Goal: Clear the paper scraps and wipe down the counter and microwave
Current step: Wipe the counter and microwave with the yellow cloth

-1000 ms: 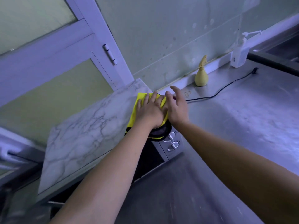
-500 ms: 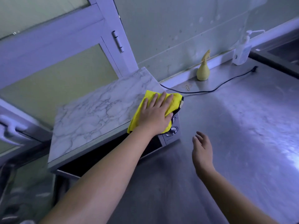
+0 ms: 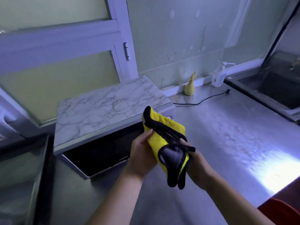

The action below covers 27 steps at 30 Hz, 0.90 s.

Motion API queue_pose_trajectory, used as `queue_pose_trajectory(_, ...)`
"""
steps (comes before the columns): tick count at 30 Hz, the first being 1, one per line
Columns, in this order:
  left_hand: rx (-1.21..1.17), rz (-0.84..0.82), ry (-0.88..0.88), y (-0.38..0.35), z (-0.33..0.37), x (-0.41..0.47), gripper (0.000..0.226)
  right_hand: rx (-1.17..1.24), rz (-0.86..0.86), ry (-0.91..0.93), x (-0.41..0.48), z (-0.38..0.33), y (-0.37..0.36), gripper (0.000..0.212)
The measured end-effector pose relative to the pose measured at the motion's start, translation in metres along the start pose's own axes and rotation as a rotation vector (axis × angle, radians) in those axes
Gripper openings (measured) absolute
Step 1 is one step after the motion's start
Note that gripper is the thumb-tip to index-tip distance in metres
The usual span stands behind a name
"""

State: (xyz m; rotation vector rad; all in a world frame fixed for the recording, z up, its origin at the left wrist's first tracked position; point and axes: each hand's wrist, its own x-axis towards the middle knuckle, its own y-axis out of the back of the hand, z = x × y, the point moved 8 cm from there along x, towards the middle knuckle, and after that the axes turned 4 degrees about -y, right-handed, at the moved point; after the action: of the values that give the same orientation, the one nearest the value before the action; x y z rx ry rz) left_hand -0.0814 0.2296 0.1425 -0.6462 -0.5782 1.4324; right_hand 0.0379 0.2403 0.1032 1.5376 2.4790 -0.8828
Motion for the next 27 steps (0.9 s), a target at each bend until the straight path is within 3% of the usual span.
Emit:
queue_pose_trajectory(3, -0.140, 0.076, -0.065, 0.010, -0.005, -0.032, 0.063, 0.162, -0.146, -0.106, -0.020, 0.016, -0.033, 0.053)
queue_pose_trajectory(6, -0.092, 0.177, -0.080, 0.025, -0.006, -0.058, 0.093, 0.226, -0.068, -0.220, -0.036, 0.040, -0.042, 0.045)
queue_pose_trajectory(8, -0.217, 0.013, -0.118, 0.013, -0.003, -0.067, 0.079, 0.165, -0.001, -0.239, -0.044, 0.051, -0.042, 0.042)
queue_pose_trajectory(9, -0.279, -0.096, -0.037, 0.002, -0.008, -0.074, 0.071, 0.115, 0.033, -0.247, -0.049, 0.056, -0.042, 0.042)
queue_pose_trajectory(12, -0.109, -0.098, 0.187, 0.023, -0.024, -0.096, 0.074, -0.062, 0.181, -0.183, -0.066, 0.056, -0.031, 0.042)
queue_pose_trajectory(16, 0.173, -0.015, 0.191, 0.052, -0.034, -0.116, 0.067, -0.286, 0.271, 0.010, -0.094, 0.032, -0.018, 0.033)
queue_pose_trajectory(21, 0.387, 0.064, 0.207, 0.052, -0.057, -0.124, 0.034, -0.257, 0.249, 0.014, -0.124, 0.024, -0.002, 0.044)
queue_pose_trajectory(27, 0.280, -0.161, 0.272, 0.029, -0.066, -0.132, 0.050, -0.067, 0.380, -0.046, -0.151, 0.037, 0.048, 0.056)
